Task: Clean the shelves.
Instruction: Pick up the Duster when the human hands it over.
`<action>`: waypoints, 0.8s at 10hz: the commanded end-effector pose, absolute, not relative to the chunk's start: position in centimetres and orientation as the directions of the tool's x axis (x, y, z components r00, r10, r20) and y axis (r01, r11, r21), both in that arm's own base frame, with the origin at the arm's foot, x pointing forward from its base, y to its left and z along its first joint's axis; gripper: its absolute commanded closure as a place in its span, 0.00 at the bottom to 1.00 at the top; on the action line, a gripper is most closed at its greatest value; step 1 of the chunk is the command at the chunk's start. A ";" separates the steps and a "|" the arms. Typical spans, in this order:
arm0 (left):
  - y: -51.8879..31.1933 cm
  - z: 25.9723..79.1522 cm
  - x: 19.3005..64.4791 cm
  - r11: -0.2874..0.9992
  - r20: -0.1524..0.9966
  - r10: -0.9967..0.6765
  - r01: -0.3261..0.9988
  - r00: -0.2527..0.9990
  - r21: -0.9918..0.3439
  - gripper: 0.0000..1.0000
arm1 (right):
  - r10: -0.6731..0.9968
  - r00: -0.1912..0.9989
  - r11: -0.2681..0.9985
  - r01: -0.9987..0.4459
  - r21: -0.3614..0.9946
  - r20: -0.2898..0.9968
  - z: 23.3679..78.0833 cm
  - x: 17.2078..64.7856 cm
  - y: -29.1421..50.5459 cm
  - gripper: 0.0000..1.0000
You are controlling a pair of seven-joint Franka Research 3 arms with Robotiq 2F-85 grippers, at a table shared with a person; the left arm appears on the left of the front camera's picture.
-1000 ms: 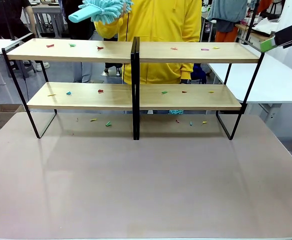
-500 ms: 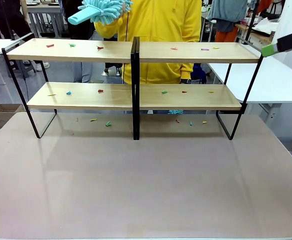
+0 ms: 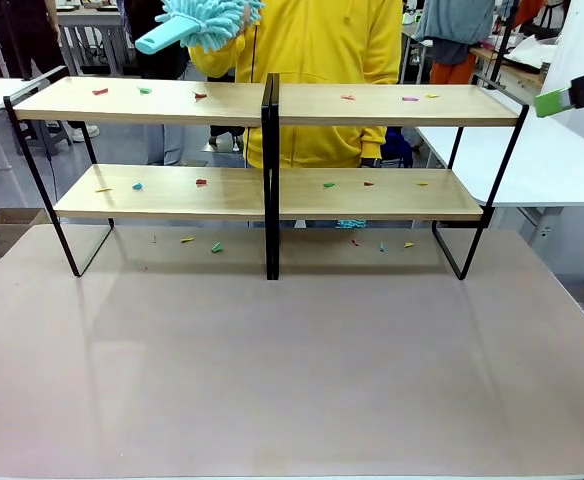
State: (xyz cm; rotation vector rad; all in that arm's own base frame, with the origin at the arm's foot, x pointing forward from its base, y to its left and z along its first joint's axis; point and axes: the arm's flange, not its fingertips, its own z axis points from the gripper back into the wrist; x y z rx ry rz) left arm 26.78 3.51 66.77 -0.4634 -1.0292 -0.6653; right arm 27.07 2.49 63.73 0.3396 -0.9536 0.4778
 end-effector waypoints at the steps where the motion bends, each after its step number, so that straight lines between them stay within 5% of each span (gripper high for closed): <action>1: 3.7 66.7 26.8 0.718 0.894 -0.283 0.695 0.348 -0.043 0.00 | 0.202 0.500 0.853 -0.513 0.100 0.842 61.8 26.2 2.9 0.00; 8: 3.7 66.7 26.8 0.718 0.894 -0.283 0.695 0.348 -0.043 0.00 | 0.235 0.491 0.846 -0.528 0.071 0.839 63.7 27.1 2.5 0.00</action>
